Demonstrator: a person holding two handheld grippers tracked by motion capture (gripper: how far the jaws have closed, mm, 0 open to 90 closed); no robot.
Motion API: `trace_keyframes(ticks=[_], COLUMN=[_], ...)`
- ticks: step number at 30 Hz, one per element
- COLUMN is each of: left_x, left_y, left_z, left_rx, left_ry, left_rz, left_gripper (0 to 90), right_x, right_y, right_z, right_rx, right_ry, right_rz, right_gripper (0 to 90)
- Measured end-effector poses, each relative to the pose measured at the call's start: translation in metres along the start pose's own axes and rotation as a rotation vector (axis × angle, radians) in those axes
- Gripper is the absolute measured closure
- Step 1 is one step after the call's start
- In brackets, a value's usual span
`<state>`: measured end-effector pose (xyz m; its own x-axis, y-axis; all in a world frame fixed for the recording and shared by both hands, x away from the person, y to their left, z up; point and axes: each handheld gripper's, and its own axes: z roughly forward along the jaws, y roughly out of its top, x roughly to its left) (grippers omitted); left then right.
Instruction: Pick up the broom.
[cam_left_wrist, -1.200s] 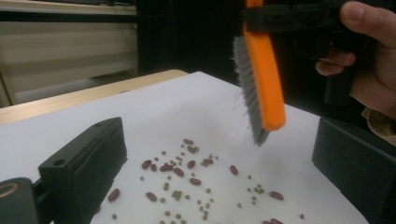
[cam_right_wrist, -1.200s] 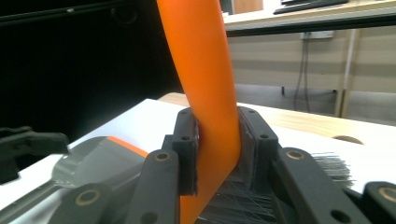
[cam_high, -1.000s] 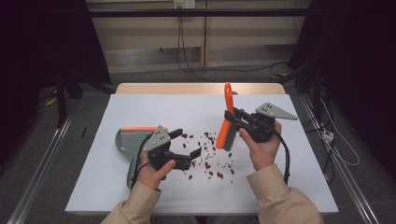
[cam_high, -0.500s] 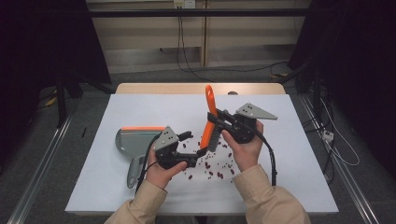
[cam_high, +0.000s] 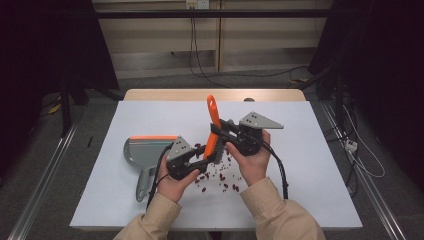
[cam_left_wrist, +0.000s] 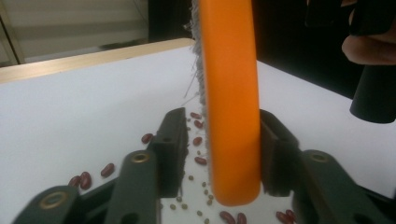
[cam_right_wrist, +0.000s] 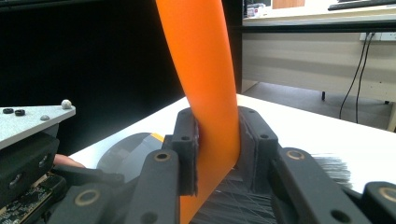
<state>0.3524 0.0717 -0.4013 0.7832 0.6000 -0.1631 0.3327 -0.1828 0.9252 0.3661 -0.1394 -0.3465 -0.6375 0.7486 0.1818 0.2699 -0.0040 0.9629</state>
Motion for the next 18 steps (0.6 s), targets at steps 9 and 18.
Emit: trace_keyframes(ticks=[9,18], left_x=[-0.002,0.0002], left_y=[-0.0006,-0.0014], left_z=[-0.003,-0.0084], left_rx=[0.003,-0.033], left_ry=[0.055,0.112], left_rz=[0.014,0.0], left_gripper=[70.9,71.0], right_x=[0.0051,0.0059], right_y=[0.0003,-0.0006], right_z=[0.003,0.0068], right_rx=[-0.006,-0.027], right_ry=[0.0,-0.051], right_rz=[-0.007,-0.036], right_gripper=[70.8,44.8])
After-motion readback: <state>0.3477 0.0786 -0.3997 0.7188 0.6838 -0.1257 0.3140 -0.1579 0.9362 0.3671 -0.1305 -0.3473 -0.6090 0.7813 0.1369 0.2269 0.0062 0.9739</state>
